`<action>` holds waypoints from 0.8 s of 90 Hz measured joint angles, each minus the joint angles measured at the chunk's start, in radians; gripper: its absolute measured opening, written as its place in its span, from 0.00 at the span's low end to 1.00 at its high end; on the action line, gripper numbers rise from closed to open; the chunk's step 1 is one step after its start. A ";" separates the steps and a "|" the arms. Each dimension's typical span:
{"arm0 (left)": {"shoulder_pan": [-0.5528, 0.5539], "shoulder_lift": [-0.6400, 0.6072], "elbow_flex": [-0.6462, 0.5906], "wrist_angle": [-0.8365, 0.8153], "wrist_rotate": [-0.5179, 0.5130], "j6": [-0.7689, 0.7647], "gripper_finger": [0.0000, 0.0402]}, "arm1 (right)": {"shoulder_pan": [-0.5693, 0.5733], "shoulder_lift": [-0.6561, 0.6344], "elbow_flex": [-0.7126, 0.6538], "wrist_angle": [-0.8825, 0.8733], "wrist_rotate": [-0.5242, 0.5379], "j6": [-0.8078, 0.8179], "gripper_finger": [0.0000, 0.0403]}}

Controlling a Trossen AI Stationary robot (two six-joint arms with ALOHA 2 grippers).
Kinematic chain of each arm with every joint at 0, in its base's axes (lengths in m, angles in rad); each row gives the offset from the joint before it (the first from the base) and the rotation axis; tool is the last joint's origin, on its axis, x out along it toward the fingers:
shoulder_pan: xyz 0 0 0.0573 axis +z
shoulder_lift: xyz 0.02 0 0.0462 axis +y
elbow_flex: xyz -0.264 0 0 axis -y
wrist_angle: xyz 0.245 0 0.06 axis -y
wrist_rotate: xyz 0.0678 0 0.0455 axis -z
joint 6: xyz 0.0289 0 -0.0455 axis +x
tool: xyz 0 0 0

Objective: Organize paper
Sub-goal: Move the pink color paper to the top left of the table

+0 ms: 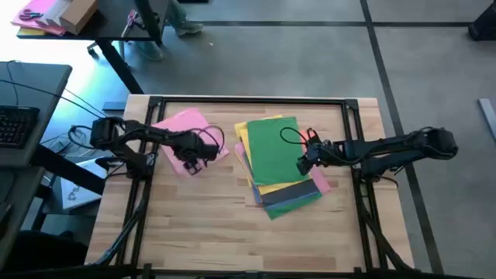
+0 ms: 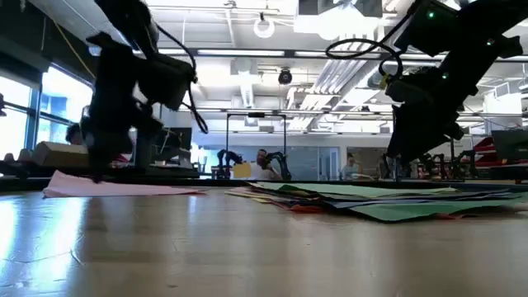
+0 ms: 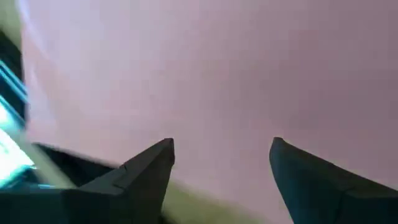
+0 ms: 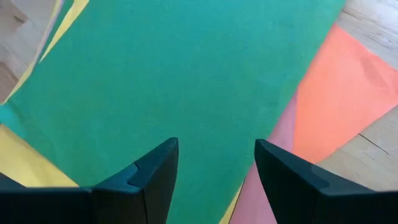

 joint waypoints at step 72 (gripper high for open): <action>-0.098 0.011 -0.015 0.127 0.369 0.251 0.59 | 0.000 0.000 0.000 0.008 -0.023 0.000 0.49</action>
